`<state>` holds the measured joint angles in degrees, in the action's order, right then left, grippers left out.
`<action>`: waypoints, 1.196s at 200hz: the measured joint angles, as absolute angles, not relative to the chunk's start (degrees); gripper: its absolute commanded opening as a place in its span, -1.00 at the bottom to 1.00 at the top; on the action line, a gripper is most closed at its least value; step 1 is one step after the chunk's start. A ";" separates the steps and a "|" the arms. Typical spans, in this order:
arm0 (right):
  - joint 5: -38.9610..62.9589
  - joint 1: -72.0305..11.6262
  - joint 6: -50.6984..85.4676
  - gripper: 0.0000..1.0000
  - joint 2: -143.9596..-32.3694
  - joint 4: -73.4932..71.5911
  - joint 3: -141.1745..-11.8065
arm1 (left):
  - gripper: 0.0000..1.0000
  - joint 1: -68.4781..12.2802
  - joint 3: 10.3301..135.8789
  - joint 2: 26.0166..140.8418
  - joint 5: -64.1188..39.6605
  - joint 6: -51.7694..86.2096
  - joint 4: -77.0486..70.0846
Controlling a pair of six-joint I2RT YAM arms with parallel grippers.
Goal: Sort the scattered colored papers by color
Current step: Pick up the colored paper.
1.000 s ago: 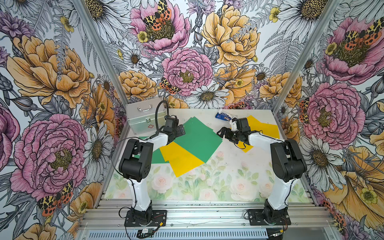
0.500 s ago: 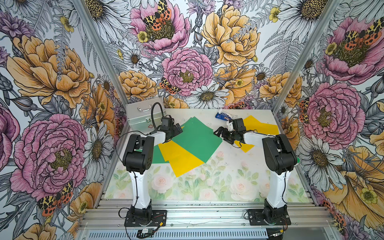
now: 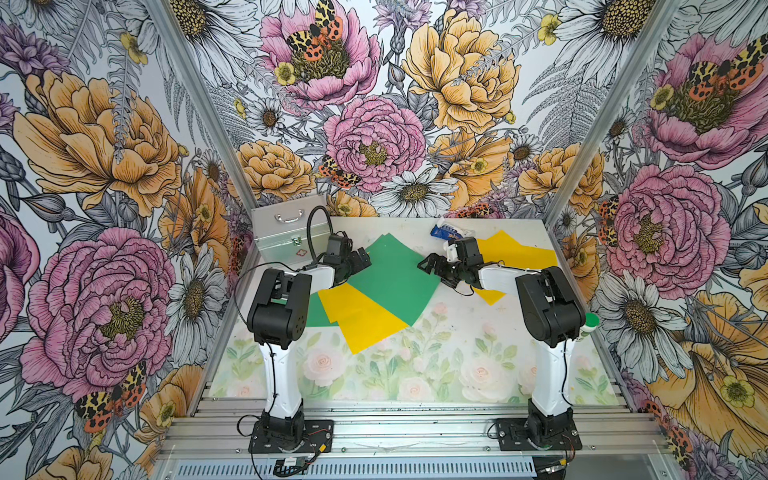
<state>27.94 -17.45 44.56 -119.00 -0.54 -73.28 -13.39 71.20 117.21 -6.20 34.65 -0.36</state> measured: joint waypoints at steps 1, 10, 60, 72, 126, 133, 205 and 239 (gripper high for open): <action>27.94 -17.45 44.58 0.82 -119.00 -0.51 -73.25 | 0.97 -13.41 71.18 117.21 -6.26 34.63 -0.38; 27.86 -17.47 44.93 0.74 -119.00 -0.43 -73.17 | 0.97 -13.72 71.11 117.19 -6.61 34.68 -0.51; 26.65 -17.56 44.80 0.33 -117.08 2.33 -70.94 | 0.97 -14.24 70.46 117.08 -7.86 35.22 -1.61; 26.63 -17.56 44.88 0.29 -116.62 3.66 -70.59 | 0.96 -14.24 70.37 117.05 -8.08 35.31 -1.80; 26.20 -17.56 42.74 0.32 -113.62 10.50 -69.14 | 0.96 -14.24 69.71 116.86 -8.29 35.68 -2.66; 26.02 -17.54 42.37 0.32 -113.30 11.40 -69.04 | 0.97 -14.24 69.67 116.86 -8.32 35.68 -2.70; 21.56 -16.80 39.13 -0.02 -111.83 16.64 -68.88 | 0.97 -14.26 69.67 116.86 -8.86 36.12 -2.87; 21.04 -16.80 39.27 -0.33 -112.33 17.10 -69.23 | 0.97 -14.37 69.67 116.88 -9.54 36.16 -2.87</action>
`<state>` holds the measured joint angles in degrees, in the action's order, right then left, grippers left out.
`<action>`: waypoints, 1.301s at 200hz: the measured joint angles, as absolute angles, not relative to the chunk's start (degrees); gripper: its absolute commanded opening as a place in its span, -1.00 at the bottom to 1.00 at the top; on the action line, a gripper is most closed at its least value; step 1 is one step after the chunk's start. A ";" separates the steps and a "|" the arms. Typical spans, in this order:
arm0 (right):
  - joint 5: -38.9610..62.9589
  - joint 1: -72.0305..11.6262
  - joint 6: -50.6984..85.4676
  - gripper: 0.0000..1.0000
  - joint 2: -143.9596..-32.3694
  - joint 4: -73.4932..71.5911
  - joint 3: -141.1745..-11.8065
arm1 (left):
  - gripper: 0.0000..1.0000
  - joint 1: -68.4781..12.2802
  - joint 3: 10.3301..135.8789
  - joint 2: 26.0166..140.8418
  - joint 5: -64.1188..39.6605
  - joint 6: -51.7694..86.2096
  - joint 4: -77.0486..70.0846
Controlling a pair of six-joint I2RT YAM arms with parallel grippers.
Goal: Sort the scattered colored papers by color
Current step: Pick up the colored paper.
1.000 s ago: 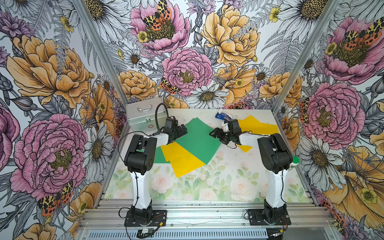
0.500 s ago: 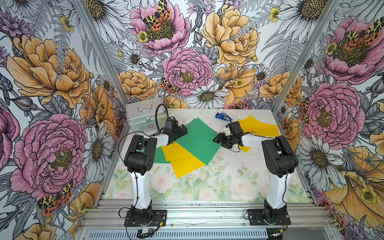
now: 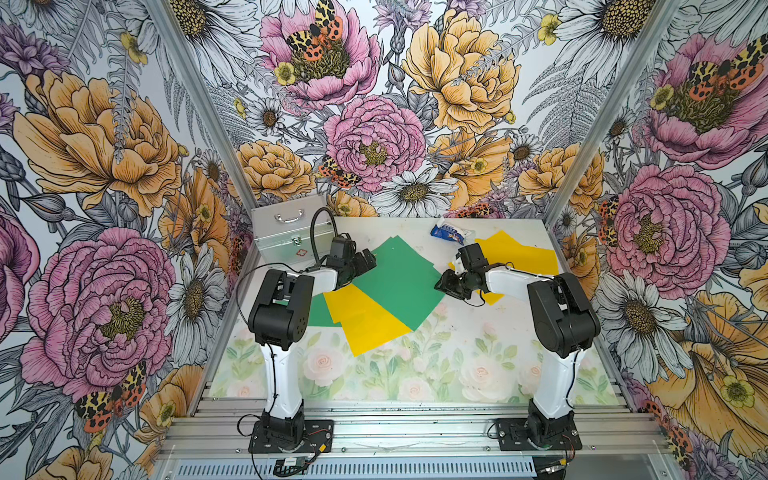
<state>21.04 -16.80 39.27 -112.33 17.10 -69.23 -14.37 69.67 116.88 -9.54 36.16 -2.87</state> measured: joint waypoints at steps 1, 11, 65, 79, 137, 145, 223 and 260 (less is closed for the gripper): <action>21.04 -16.80 39.11 -0.34 -112.36 17.12 -69.23 | 0.97 -14.39 69.67 116.86 -9.58 36.14 -2.87; 20.99 -16.80 39.27 -0.49 -112.46 17.23 -69.28 | 0.97 -14.41 69.67 116.88 -9.80 36.16 -2.87; 20.78 -16.80 39.72 -0.96 -112.46 17.58 -69.28 | 0.96 -14.41 69.67 116.86 -10.04 36.14 -2.85; 20.78 -16.80 39.86 -1.00 -112.01 17.78 -69.17 | 0.97 -14.41 69.69 116.86 -10.11 36.14 -2.83; 21.21 -16.80 39.05 -1.00 -107.94 19.29 -69.21 | 0.97 -14.24 71.94 116.81 -11.70 35.99 1.87; 21.21 -16.73 38.85 -1.00 -107.44 19.75 -69.34 | 0.97 -14.00 72.07 116.60 -12.27 36.12 2.72; 21.19 -15.57 37.39 -1.00 -103.42 21.65 -75.70 | 0.96 -15.59 64.69 104.25 -17.12 44.36 8.97; 20.97 -15.29 37.67 -1.00 -101.03 21.71 -76.69 | 0.97 -18.11 57.87 97.84 -18.48 51.51 4.51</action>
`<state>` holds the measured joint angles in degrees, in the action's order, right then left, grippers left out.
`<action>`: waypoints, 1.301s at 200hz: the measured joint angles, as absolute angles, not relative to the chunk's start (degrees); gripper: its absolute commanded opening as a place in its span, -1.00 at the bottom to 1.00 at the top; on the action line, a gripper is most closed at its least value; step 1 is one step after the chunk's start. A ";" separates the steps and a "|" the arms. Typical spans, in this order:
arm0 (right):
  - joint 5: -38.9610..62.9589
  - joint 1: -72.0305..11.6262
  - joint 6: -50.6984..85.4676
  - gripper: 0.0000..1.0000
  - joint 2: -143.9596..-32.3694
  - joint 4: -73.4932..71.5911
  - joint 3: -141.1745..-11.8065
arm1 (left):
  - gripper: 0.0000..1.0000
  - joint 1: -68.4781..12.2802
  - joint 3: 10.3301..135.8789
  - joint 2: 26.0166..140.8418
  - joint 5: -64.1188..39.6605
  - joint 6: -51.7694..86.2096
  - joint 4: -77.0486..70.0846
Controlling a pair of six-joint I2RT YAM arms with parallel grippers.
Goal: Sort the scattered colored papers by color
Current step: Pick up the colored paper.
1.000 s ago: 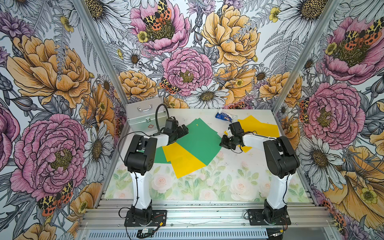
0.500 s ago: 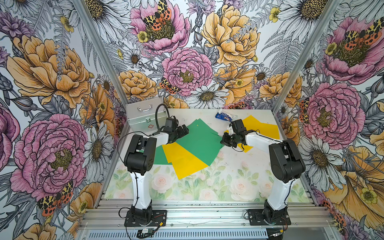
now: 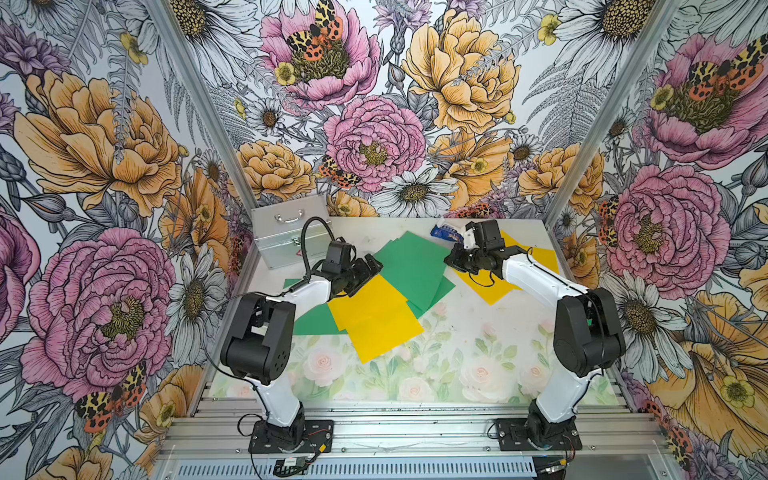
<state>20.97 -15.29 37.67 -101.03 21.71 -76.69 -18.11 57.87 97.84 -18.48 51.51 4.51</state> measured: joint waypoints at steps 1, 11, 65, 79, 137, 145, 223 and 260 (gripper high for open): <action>20.95 -15.29 37.69 -1.00 -100.95 21.69 -76.71 | 0.97 -18.15 57.74 97.80 -18.50 51.64 4.40; 20.91 -15.29 38.13 -1.00 -100.33 21.67 -76.88 | 0.96 -19.00 56.27 97.56 -18.94 54.08 2.59; 20.58 -14.92 41.78 -1.00 -95.64 21.65 -77.32 | 0.97 -24.36 52.90 103.81 -22.37 68.34 -13.69; 20.62 -14.72 42.81 -1.00 -94.63 21.58 -77.60 | 0.96 -25.69 53.87 107.66 -22.92 71.05 -17.52; 20.75 -13.69 45.98 -1.00 -91.24 21.61 -77.62 | 0.97 -28.08 59.61 118.28 -23.88 82.15 -31.29; 20.78 -13.41 46.30 -1.00 -90.74 21.58 -77.52 | 0.96 -28.32 60.60 119.39 -23.90 83.18 -32.38; 20.75 -11.99 47.16 -1.00 -88.16 21.43 -76.07 | 0.96 -30.81 69.60 125.62 -25.28 91.70 -41.21; 20.60 -10.76 47.18 -1.00 -88.16 21.41 -75.61 | 0.97 -31.86 68.79 126.10 -25.58 93.82 -42.98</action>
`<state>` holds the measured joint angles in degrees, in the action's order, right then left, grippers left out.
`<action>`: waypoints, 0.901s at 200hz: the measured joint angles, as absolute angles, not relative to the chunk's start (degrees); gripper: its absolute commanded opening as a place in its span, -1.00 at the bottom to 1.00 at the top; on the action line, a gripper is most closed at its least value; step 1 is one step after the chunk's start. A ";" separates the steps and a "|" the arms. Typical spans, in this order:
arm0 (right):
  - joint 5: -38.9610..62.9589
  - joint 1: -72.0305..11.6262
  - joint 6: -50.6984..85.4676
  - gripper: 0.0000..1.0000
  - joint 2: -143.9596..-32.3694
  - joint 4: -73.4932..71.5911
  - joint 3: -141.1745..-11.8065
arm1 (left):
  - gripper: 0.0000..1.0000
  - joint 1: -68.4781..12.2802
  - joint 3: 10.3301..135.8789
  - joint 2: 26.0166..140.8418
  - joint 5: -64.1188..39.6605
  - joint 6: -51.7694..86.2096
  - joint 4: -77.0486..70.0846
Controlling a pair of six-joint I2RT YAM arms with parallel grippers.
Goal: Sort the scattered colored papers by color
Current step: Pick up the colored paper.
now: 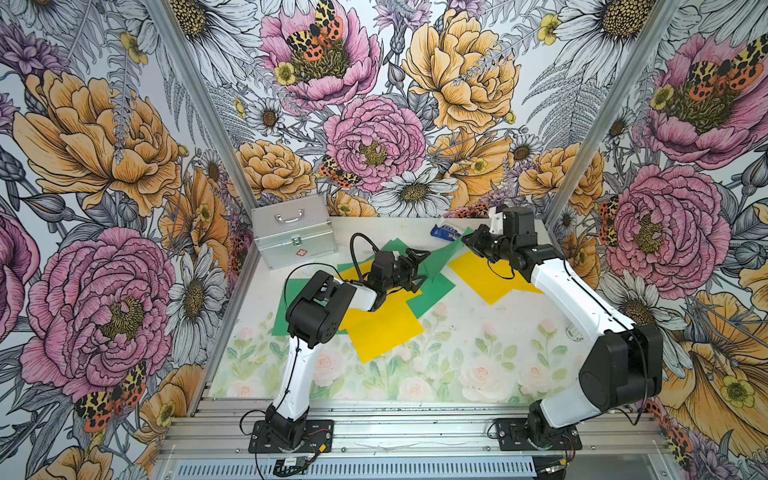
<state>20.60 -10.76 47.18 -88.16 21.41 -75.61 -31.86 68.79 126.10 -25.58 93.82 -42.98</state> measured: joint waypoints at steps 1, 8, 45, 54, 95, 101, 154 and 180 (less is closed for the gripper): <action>20.60 -10.76 47.18 -1.00 -88.16 21.41 -75.61 | 0.96 -31.90 68.75 126.10 -25.58 93.84 -43.00; 20.60 -10.76 47.18 -1.00 -88.16 21.41 -75.61 | 0.97 -32.05 68.38 126.10 -25.67 94.21 -43.13; 20.80 -10.46 47.18 -1.00 -88.16 21.12 -75.59 | 0.97 -33.12 67.72 126.10 -26.79 96.47 -44.03; 20.80 -10.46 47.18 -1.00 -88.16 20.93 -75.53 | 0.96 -33.47 67.99 126.30 -27.00 97.56 -44.93; 20.80 -10.46 47.20 -1.00 -87.99 20.71 -74.41 | 0.92 -35.42 71.37 129.38 -27.75 101.75 -49.12; 20.80 -10.46 47.18 -1.00 -87.88 20.75 -74.22 | 0.91 -35.57 71.48 129.54 -27.77 102.19 -49.52; 20.78 -9.67 47.16 -1.00 -86.91 20.69 -73.60 | 0.80 -36.38 71.46 130.15 -28.12 104.92 -51.72; 20.78 -8.84 47.13 -1.00 -86.91 20.69 -73.60 | 0.80 -36.53 70.91 130.15 -28.14 104.66 -51.57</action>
<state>20.78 -8.84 47.13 -86.91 20.69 -73.60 -36.53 70.91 130.15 -28.14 104.66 -51.57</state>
